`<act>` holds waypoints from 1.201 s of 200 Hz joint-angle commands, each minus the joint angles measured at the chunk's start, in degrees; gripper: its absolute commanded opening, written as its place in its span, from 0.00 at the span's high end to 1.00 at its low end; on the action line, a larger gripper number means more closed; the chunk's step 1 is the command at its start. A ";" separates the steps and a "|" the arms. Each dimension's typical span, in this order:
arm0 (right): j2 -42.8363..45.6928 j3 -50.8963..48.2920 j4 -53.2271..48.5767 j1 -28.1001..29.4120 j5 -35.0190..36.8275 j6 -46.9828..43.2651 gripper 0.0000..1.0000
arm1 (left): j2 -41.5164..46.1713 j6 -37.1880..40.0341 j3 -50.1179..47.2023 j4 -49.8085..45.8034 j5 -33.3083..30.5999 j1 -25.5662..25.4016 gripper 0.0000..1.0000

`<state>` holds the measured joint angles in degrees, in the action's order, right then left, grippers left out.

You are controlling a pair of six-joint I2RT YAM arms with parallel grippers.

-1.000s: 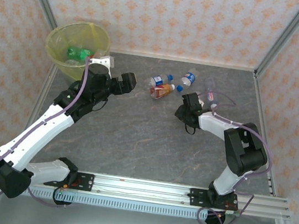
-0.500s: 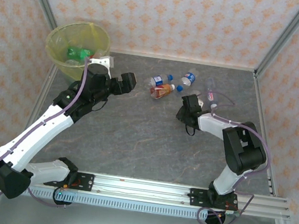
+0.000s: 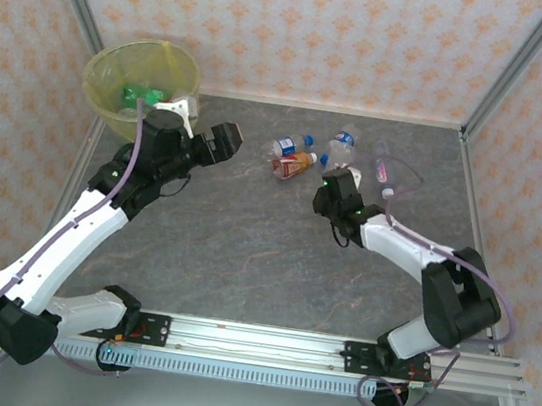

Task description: Put the plastic bottles in the bin

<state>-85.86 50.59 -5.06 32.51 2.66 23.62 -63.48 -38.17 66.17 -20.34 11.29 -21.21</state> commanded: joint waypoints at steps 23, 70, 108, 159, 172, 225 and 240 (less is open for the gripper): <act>7.98 2.68 1.62 9.91 8.78 -9.79 0.73 | 0.76 -4.62 -1.83 9.16 10.79 2.98 0.06; 7.14 9.32 -0.40 18.88 13.38 -14.96 0.73 | -2.88 -6.54 -1.40 13.74 19.41 3.02 0.11; 5.08 13.69 -0.57 24.56 15.00 -19.23 0.73 | -4.44 -6.43 -1.78 15.16 23.00 2.99 0.13; 1.57 17.34 -1.17 29.03 17.17 -22.44 0.75 | -5.39 -4.45 -1.45 13.49 24.36 2.95 0.13; 1.27 17.94 -1.18 29.54 17.43 -22.85 0.75 | -5.81 -3.31 -1.23 11.80 23.49 2.96 0.13; 1.89 18.61 -1.27 30.59 18.37 -23.47 0.75 | -7.09 -0.59 -0.01 7.06 18.21 3.02 0.13; 2.02 18.82 -1.19 30.85 18.26 -23.58 0.75 | -7.31 -0.76 0.01 7.55 18.30 3.01 0.13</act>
<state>-84.38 67.40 -6.24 62.83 18.92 1.17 -70.65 -40.42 64.77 -11.44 31.55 -18.59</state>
